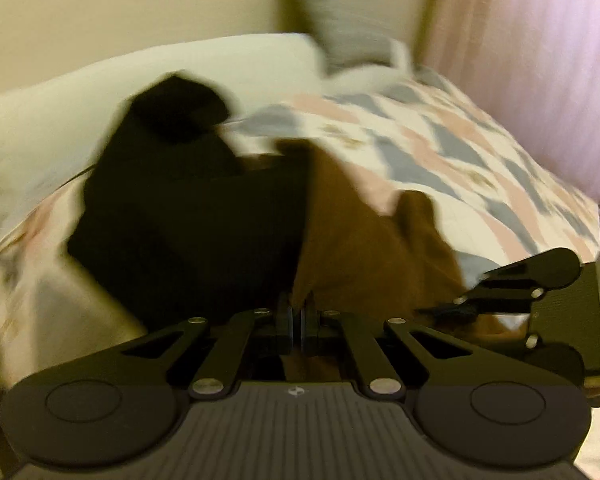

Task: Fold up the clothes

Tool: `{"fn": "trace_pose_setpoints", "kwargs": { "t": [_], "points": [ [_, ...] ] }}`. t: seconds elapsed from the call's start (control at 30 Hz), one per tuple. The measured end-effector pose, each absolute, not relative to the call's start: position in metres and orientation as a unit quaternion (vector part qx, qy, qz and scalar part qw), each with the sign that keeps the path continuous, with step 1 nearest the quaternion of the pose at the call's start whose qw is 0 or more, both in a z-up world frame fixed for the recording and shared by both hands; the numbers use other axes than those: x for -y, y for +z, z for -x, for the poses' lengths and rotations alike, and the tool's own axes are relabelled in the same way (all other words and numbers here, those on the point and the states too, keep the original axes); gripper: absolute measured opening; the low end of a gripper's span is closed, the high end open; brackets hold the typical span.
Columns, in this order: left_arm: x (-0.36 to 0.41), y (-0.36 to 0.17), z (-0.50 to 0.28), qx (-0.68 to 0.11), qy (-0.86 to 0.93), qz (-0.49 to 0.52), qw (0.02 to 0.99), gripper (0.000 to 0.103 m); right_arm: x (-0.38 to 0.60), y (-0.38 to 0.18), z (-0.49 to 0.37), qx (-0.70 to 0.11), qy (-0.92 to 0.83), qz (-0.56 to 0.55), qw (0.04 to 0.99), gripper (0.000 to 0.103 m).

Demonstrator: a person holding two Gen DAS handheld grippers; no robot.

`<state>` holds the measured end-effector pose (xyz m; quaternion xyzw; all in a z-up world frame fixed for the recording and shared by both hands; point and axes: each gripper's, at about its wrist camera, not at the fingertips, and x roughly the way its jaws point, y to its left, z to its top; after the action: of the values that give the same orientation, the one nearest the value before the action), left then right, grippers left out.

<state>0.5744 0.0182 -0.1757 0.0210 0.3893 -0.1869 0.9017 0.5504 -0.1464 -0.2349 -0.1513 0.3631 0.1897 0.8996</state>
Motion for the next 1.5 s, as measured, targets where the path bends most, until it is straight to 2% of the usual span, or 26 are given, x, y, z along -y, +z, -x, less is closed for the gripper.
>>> {"fn": "trace_pose_setpoints", "kwargs": {
  "t": [0.07, 0.17, 0.3, 0.37, 0.47, 0.5, 0.53, 0.57, 0.6, 0.67, 0.73, 0.8, 0.83, 0.87, 0.9, 1.0, 1.07, 1.1, 1.13, 1.17, 1.2, 1.23, 1.37, 1.5],
  "points": [
    [-0.046, -0.176, -0.564, -0.395, -0.145, 0.016, 0.907, 0.002, 0.170, -0.221, -0.547, -0.341, 0.100, 0.107, 0.928, 0.007],
    [-0.083, -0.180, -0.548, -0.412, -0.091, 0.068, 0.904, 0.003, 0.240, -0.190, -0.520, -0.309, -0.066, -0.029, 0.948, 0.007],
    [-0.107, -0.197, -0.532, -0.462, -0.045, 0.086, 0.881, 0.004, 0.333, -0.172, -0.426, -0.298, -0.279, -0.185, 0.894, 0.007],
    [-0.102, -0.201, -0.529, -0.483, -0.050, 0.055, 0.872, 0.005, 0.348, -0.178, -0.388, -0.321, -0.312, -0.221, 0.866, 0.007],
    [-0.095, -0.207, -0.524, -0.513, -0.057, 0.007, 0.856, 0.013, 0.351, -0.195, -0.342, -0.369, -0.318, -0.252, 0.836, 0.009],
    [-0.092, -0.209, -0.522, -0.523, -0.060, -0.008, 0.850, 0.021, 0.352, -0.200, -0.326, -0.385, -0.320, -0.262, 0.825, 0.011],
    [-0.090, -0.211, -0.521, -0.532, -0.062, -0.024, 0.844, 0.025, 0.353, -0.206, -0.311, -0.400, -0.322, -0.272, 0.814, 0.015],
    [-0.088, -0.212, -0.519, -0.542, -0.067, -0.044, 0.836, 0.034, 0.354, -0.211, -0.296, -0.415, -0.323, -0.282, 0.802, 0.028],
    [-0.085, -0.212, -0.517, -0.554, -0.078, -0.070, 0.826, 0.040, 0.355, -0.217, -0.281, -0.431, -0.325, -0.291, 0.790, 0.035],
    [-0.079, -0.208, -0.512, -0.564, -0.108, -0.118, 0.810, 0.038, 0.357, -0.228, -0.250, -0.460, -0.327, -0.310, 0.765, 0.047],
    [-0.065, -0.196, -0.510, -0.557, -0.153, -0.142, 0.804, 0.030, 0.358, -0.239, -0.219, -0.489, -0.328, -0.329, 0.738, 0.047],
    [-0.039, -0.186, -0.516, -0.537, -0.211, -0.137, 0.805, 0.033, 0.360, -0.249, -0.189, -0.517, -0.329, -0.346, 0.710, 0.050],
    [-0.021, -0.183, -0.521, -0.524, -0.242, -0.136, 0.806, 0.035, 0.360, -0.250, -0.186, -0.523, -0.311, -0.341, 0.717, 0.054],
    [-0.002, -0.183, -0.526, -0.509, -0.274, -0.133, 0.805, 0.045, 0.355, -0.243, -0.210, -0.515, -0.254, -0.302, 0.761, 0.067],
    [0.016, -0.184, -0.529, -0.496, -0.305, -0.131, 0.802, 0.054, 0.346, -0.236, -0.234, -0.506, -0.198, -0.252, 0.801, 0.074],
    [0.065, -0.198, -0.521, -0.463, -0.378, -0.162, 0.785, 0.068, 0.310, -0.226, -0.289, -0.480, -0.072, -0.135, 0.864, 0.086],
    [0.089, -0.223, -0.512, -0.437, -0.396, -0.219, 0.778, 0.073, 0.280, -0.226, -0.323, -0.462, 0.001, -0.076, 0.884, 0.089],
    [0.099, -0.237, -0.508, -0.427, -0.394, -0.249, 0.775, 0.068, 0.265, -0.230, -0.336, -0.461, 0.028, -0.052, 0.885, 0.089],
    [0.105, -0.252, -0.508, -0.429, -0.381, -0.275, 0.771, 0.059, 0.249, -0.236, -0.348, -0.462, 0.050, -0.025, 0.885, 0.087],
    [0.107, -0.263, -0.507, -0.433, -0.365, -0.292, 0.771, 0.032, 0.237, -0.244, -0.355, -0.466, 0.059, 0.000, 0.883, 0.075],
    [0.107, -0.271, -0.507, -0.437, -0.350, -0.299, 0.773, 0.007, 0.232, -0.253, -0.360, -0.477, 0.057, 0.012, 0.877, 0.027],
    [0.101, -0.271, -0.509, -0.439, -0.335, -0.290, 0.782, 0.005, 0.226, -0.262, -0.365, -0.489, 0.055, 0.024, 0.870, 0.000],
    [0.066, -0.249, -0.516, -0.413, -0.268, -0.267, 0.828, 0.002, 0.279, -0.244, -0.332, -0.436, -0.061, -0.103, 0.892, 0.000],
    [0.001, -0.220, -0.527, -0.413, -0.140, -0.217, 0.873, 0.003, 0.368, -0.206, -0.224, -0.345, -0.288, -0.254, 0.857, 0.001]
  ]
}}
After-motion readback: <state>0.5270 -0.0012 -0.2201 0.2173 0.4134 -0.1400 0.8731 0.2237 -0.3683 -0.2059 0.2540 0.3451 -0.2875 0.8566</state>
